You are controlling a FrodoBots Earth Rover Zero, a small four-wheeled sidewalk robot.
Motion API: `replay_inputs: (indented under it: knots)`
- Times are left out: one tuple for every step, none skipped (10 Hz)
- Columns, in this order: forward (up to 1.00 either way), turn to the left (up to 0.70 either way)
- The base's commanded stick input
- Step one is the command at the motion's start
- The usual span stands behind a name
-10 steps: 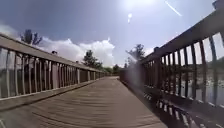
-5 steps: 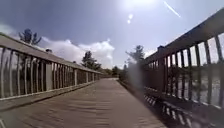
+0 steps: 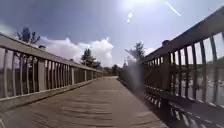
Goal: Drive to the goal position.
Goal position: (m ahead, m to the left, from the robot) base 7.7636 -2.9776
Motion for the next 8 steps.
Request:
replay_inputs:
  knots:
    - [0.45, 0.02]
    - [0.45, 0.02]
    - [0.45, 0.02]
    - [0.45, 0.02]
    - [0.45, 0.02]
    - [0.45, 0.02]
    - [0.45, 0.02]
    - [0.45, 0.02]
